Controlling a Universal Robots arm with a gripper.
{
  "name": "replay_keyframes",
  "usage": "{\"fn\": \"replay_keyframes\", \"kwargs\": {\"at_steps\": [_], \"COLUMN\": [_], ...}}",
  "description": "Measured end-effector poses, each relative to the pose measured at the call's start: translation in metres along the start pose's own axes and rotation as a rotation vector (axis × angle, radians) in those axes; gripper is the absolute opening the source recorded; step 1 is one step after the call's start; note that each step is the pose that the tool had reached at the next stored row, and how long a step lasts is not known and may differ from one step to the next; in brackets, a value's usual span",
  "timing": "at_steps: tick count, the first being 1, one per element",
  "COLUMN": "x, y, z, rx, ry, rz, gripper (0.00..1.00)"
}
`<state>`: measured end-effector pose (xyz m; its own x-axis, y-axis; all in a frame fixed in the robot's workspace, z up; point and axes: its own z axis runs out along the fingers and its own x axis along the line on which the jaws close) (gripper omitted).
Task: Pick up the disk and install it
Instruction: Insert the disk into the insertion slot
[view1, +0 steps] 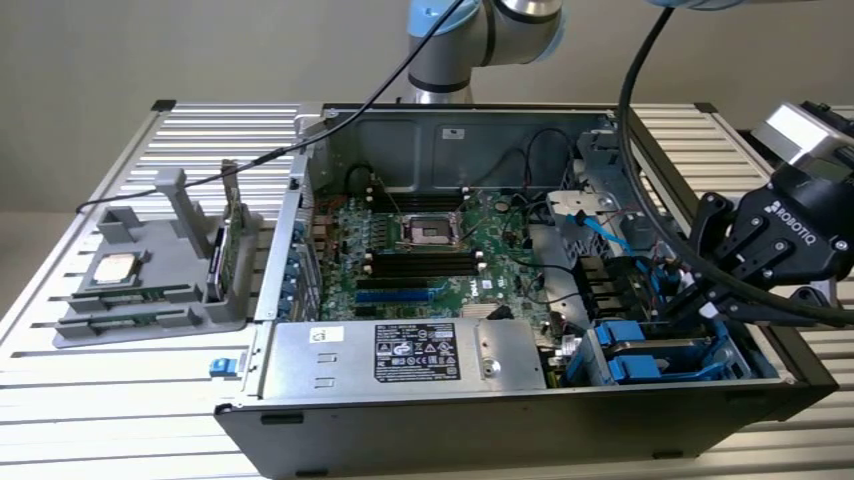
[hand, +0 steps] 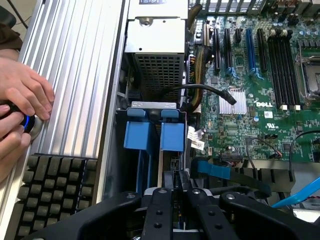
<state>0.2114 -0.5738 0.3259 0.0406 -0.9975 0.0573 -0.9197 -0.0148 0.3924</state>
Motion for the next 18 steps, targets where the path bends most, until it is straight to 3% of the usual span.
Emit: {"fn": "replay_keyframes", "kwargs": {"at_steps": [18], "x": [-0.0003], "y": [-0.0020], "z": [0.0040], "rx": [0.0000], "ry": [-0.0001], "rz": [0.000], "gripper": [0.17]}}
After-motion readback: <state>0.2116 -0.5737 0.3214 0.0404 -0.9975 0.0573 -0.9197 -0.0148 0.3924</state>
